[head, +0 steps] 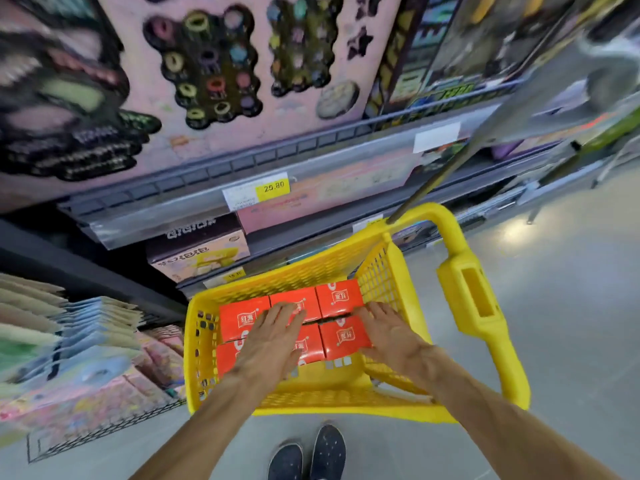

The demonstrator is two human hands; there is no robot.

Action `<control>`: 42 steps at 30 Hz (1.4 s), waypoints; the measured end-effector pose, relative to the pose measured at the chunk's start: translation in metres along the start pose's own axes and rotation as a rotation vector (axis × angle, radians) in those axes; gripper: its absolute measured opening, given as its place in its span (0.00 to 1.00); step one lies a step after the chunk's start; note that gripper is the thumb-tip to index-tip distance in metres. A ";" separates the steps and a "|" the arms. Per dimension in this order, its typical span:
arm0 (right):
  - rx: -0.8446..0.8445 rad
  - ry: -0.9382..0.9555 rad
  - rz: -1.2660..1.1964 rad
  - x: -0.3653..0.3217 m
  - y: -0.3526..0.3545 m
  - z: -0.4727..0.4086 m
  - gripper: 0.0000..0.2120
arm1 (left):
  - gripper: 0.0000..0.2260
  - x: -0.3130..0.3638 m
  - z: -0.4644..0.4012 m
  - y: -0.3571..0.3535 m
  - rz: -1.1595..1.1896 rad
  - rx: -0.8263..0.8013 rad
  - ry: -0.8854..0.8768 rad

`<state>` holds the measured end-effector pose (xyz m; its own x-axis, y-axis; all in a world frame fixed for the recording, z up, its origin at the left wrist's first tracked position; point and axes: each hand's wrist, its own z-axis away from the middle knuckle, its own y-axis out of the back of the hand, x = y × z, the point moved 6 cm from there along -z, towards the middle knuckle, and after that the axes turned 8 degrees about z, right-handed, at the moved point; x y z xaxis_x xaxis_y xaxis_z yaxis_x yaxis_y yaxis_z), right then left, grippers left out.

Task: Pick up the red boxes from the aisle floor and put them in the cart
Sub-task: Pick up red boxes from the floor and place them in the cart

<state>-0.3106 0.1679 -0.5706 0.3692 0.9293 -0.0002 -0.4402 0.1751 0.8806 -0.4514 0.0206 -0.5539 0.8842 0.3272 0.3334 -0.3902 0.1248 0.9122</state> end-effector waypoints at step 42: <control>0.539 -1.206 -0.028 0.555 0.234 0.858 0.44 | 0.40 0.984 -0.190 0.294 -0.165 0.160 -1.244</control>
<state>0.4939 0.4454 0.0418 0.9886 0.0074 0.1507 -0.1453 -0.2213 0.9643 0.2550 0.5568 -0.0030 0.5964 -0.7917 0.1323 -0.2942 -0.0622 0.9537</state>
